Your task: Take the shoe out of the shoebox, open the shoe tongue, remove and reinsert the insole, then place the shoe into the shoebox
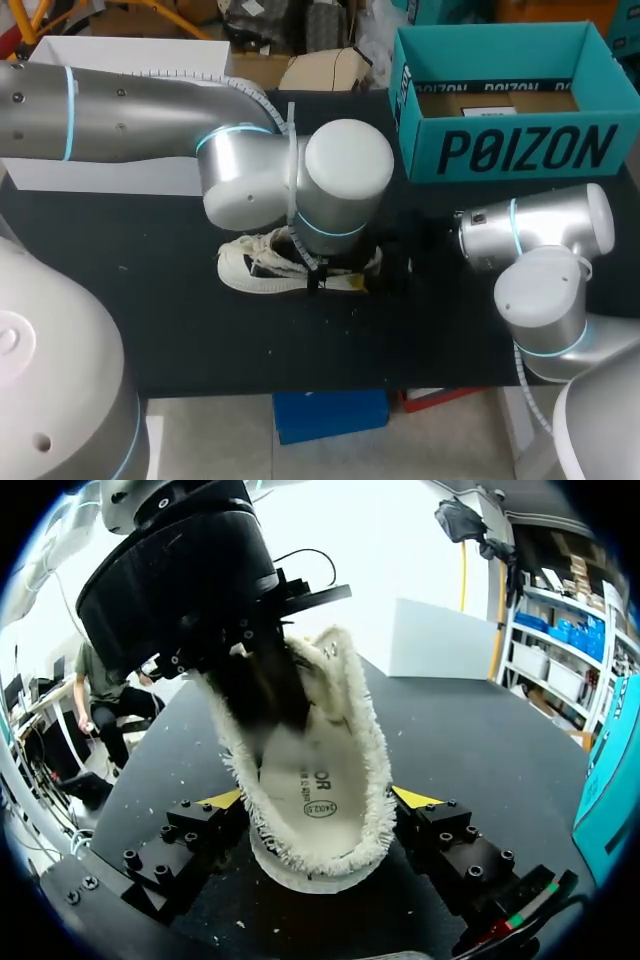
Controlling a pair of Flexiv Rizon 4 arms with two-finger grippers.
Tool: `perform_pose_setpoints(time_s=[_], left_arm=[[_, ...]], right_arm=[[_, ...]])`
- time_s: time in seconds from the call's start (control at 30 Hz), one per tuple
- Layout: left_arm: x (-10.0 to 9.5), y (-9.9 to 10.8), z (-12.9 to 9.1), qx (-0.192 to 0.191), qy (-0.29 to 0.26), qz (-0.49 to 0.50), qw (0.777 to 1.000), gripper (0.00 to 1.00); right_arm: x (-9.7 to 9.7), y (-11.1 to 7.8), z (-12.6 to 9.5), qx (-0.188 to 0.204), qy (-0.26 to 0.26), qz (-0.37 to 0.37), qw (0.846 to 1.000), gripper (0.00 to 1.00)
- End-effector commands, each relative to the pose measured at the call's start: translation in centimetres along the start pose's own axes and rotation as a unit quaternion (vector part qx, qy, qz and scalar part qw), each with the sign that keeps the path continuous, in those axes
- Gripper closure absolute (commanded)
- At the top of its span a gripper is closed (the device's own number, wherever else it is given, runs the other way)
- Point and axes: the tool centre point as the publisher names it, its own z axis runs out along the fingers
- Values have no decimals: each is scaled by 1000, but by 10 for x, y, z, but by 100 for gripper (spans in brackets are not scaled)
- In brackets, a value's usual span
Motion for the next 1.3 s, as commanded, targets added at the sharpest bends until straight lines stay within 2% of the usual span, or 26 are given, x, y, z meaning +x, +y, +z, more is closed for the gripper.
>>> perform_pose_setpoints(time_s=[0.03,0.2,0.6,0.8,0.93,1.03,1.1,1.13,1.3], left_arm=[[1,7,-10,13,17,3,1000,100],[5,10,-22,34,28,-9,999,100],[9,16,-39,54,28,-28,998,100],[7,16,-48,66,16,-26,997,100],[1,9,-45,72,4,-19,997,100],[-3,8,-45,90,-26,-29,995,100],[-4,6,-46,107,-37,-21,993,88],[-4,5,-47,111,-42,-15,993,79],[0,-3,-40,135,-42,9,990,68]], right_arm=[[-1,-3,2,1,0,0,1000,100],[-1,-3,2,1,0,0,1000,100],[-1,-3,2,1,0,0,1000,100],[-1,-3,2,1,0,0,1000,100],[-1,-3,2,1,0,0,1000,100],[-1,-3,2,1,0,0,1000,100],[-1,-3,2,1,0,0,1000,100],[-1,-3,2,1,0,0,1000,100],[-1,-3,2,1,0,0,1000,100]])
